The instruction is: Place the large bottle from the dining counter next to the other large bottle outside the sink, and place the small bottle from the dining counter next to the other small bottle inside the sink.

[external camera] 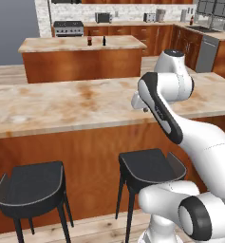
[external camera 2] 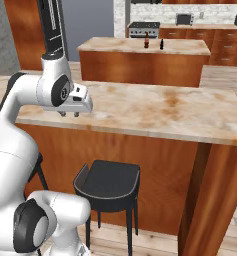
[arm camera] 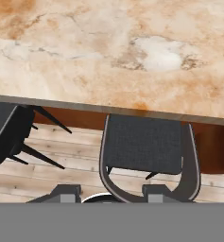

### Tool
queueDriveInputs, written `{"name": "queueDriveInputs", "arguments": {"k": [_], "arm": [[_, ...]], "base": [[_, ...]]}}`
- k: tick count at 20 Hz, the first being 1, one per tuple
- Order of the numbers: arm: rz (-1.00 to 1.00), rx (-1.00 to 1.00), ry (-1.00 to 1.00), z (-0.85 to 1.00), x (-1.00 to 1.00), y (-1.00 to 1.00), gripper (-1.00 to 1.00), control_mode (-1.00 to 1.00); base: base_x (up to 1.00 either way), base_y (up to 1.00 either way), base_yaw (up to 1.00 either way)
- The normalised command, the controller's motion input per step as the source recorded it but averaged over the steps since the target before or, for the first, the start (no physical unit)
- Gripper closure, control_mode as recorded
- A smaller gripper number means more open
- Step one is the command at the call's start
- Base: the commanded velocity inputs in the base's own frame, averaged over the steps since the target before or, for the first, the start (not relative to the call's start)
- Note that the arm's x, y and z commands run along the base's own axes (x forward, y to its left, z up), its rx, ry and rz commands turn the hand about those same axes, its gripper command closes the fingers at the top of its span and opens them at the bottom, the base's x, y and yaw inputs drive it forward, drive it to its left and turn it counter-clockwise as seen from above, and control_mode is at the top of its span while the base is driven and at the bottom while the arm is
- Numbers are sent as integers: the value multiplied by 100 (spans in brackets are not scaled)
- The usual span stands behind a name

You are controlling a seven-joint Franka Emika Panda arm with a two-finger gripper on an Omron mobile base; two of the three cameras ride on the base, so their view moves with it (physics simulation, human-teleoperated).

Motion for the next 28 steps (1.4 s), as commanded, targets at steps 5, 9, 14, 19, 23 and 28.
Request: {"name": "queueDriveInputs", "arguments": {"k": [5,9,14,19,23,28], "arm": [[0,0,0,0,0,0,-100,100],[0,0,0,0,0,0,-100,100],[0,0,0,0,0,0,-100,100],[0,0,0,0,0,0,-100,100],[0,0,0,0,0,0,-100,100],[0,0,0,0,0,0,-100,100]], "base": [[0,3,0],[-33,-25,-4],[-43,-92,-11],[-32,-100,-7],[-8,-100,-1],[7,-100,0]]}}
